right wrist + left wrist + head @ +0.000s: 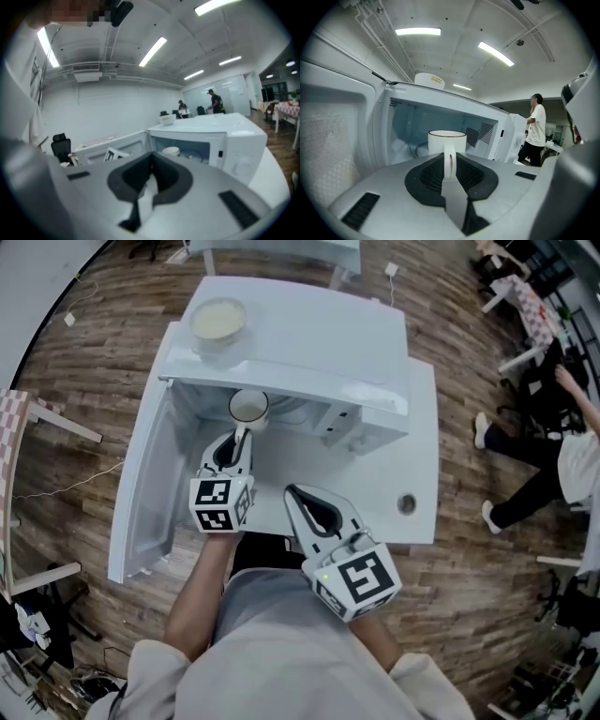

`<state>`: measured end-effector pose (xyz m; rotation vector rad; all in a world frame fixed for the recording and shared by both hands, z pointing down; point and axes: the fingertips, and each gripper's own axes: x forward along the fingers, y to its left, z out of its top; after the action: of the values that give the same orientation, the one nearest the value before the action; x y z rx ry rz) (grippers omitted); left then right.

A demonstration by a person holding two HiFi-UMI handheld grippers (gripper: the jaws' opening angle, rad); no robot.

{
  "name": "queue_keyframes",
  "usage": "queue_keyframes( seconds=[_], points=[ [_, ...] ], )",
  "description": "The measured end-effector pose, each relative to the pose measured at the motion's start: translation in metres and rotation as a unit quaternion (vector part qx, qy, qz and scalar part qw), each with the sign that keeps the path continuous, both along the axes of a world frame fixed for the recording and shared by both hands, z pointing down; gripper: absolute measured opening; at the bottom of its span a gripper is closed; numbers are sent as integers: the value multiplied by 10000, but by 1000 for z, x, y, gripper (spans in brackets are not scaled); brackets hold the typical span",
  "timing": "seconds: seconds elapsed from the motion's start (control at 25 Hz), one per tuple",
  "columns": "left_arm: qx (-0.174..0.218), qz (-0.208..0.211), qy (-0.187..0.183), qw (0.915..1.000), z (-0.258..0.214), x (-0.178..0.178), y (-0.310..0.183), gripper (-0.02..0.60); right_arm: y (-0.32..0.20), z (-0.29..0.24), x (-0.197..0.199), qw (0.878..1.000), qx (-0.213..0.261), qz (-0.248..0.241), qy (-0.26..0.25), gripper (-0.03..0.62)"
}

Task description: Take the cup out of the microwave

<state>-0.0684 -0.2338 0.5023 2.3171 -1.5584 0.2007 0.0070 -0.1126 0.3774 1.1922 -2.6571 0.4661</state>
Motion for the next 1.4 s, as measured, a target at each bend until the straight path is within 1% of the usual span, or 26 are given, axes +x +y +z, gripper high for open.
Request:
queue_keyframes(
  seconds=[0.16, 0.36, 0.6, 0.96, 1.24, 1.4],
  points=[
    [-58, 1, 22, 10000, 0, -2, 16, 67, 5, -1, -1, 10000, 7, -26, 15, 23],
    [-10, 24, -31, 10000, -5, 0, 26, 67, 7, -4, -2, 9999, 104, -75, 1, 23],
    [-16, 39, 52, 10000, -17, 1, 42, 67, 17, -9, -1, 9998, 184, -113, 47, 23],
    [28, 103, 92, 9999, -31, 7, 67, 67, 35, -13, 7, 9995, 303, -95, -48, 23],
    [-26, 40, 158, 9999, -45, 5, 90, 67, 49, -11, 15, 9995, 235, -1, -189, 23],
    [34, 19, 167, 9999, -58, 3, 101, 67, 55, -9, 14, 9995, 179, -3, -266, 23]
  ],
)
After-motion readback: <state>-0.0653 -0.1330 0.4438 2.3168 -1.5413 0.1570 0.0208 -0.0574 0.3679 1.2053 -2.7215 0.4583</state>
